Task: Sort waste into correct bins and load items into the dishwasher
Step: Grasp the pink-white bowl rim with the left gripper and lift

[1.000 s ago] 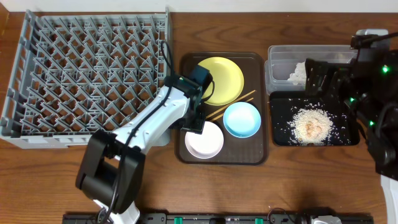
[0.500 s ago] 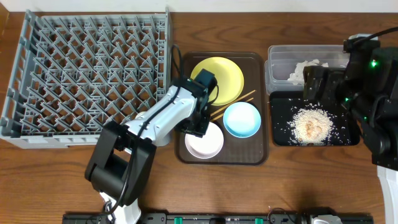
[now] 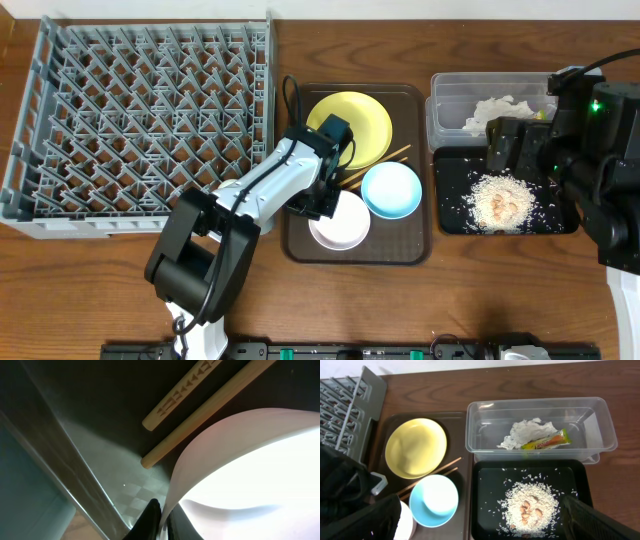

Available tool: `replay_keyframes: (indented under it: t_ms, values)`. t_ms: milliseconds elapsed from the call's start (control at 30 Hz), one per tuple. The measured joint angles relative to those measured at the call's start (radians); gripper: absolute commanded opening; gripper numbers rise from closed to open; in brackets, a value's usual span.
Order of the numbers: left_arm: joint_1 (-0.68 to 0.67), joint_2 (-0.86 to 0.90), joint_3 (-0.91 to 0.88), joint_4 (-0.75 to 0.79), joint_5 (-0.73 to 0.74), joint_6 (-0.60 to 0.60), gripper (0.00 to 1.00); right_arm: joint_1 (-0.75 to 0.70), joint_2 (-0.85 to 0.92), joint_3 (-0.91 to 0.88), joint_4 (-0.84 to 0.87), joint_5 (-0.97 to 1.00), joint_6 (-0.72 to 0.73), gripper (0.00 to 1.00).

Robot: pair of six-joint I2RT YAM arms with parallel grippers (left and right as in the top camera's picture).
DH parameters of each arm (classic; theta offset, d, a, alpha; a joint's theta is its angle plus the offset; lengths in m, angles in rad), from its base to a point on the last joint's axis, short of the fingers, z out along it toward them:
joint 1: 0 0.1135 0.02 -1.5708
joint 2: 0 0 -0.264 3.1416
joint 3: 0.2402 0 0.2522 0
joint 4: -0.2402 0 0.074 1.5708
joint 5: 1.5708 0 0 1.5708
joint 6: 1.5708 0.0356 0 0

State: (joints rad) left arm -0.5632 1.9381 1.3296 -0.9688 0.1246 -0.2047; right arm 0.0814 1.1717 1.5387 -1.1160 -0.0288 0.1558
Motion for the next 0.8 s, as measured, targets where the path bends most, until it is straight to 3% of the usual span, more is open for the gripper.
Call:
replay_keyframes:
  t_ms: [433, 567, 800]
  values:
    - [0.024, -0.055, 0.010, -0.098, -0.034, 0.000, 0.07, 0.000, 0.000, 0.000, -0.002, 0.000, 0.000, 0.99]
    - [0.031, -0.184, 0.032, -0.035, -0.171, 0.000, 0.08, 0.000, 0.000, 0.000, -0.002, 0.000, 0.000, 0.99]
    - [0.031, -0.359, 0.062, 0.141, -0.552, 0.000, 0.08, 0.000, 0.000, 0.000, -0.002, 0.000, 0.000, 0.99]
